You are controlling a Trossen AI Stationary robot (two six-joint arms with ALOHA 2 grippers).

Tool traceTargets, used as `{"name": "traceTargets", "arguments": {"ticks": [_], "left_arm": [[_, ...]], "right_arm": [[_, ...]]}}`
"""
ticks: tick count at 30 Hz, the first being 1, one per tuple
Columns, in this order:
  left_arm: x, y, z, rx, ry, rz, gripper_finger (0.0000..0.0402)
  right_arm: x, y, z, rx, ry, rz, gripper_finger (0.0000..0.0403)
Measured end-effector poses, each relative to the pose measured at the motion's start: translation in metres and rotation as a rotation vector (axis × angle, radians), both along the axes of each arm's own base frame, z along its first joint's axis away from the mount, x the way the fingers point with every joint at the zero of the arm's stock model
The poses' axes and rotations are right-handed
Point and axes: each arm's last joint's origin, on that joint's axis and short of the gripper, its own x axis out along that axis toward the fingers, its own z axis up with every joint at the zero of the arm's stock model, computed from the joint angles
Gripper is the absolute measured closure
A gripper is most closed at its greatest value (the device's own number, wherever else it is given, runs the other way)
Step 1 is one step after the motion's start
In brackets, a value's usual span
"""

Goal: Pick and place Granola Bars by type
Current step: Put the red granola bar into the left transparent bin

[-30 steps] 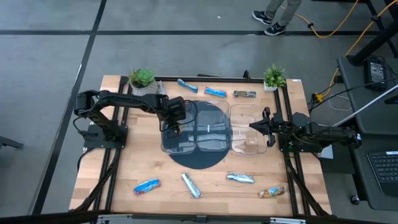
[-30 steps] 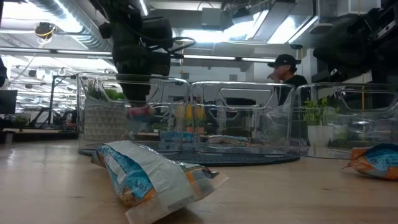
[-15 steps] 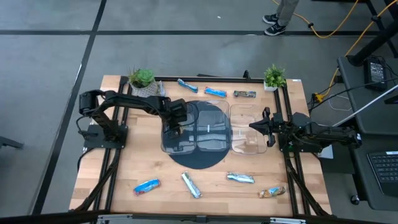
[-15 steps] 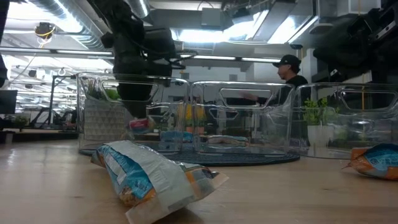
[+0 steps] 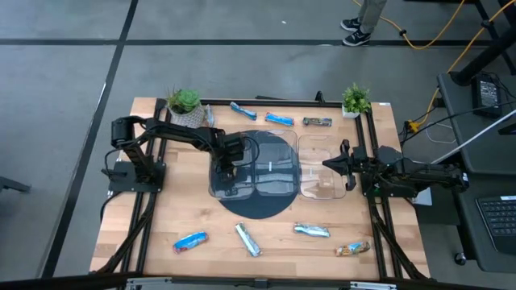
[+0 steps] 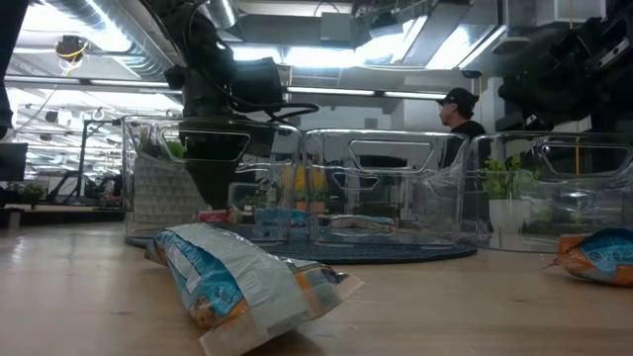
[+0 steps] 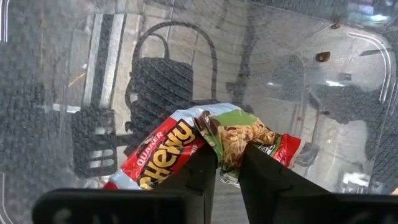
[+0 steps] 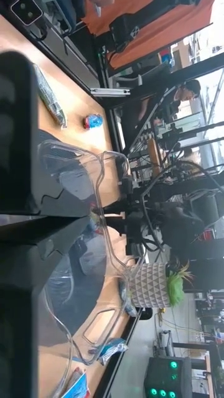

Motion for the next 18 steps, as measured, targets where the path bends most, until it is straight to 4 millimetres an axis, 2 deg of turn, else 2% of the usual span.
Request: {"name": "traceTargets", "arguments": {"ticks": [8, 18], "left_arm": [[0.001, 0.000, 0.002, -0.004, 0.003, 0.009, 0.0309], [0.014, 0.002, 0.021, -0.030, -0.061, -0.020, 0.0250]], "right_arm": [[0.000, 0.000, 0.000, 0.000, 0.000, 0.000, 0.0395], [0.000, 0.000, 0.000, 0.000, 0.000, 0.000, 0.0395]]}}
